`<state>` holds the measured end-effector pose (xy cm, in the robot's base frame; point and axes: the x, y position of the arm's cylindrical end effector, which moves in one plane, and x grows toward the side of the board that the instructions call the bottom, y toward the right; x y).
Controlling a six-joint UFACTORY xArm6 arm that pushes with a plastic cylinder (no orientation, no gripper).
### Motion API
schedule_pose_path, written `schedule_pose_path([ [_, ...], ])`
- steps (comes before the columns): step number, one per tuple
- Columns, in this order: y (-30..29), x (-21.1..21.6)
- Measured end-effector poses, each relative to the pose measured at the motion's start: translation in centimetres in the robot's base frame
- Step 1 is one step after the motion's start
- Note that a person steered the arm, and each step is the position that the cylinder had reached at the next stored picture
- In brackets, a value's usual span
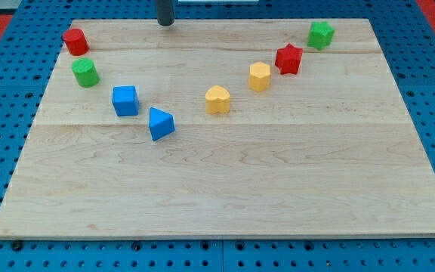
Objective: Slide the red star right a bit
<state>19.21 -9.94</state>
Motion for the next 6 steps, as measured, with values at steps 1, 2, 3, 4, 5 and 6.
schedule_pose_path([
  [1, 0.0, 0.0],
  [2, 0.0, 0.4],
  [3, -0.4, 1.3],
  [4, -0.3, 1.4],
  [5, 0.8, 1.0],
  [6, 4.1, 1.4],
])
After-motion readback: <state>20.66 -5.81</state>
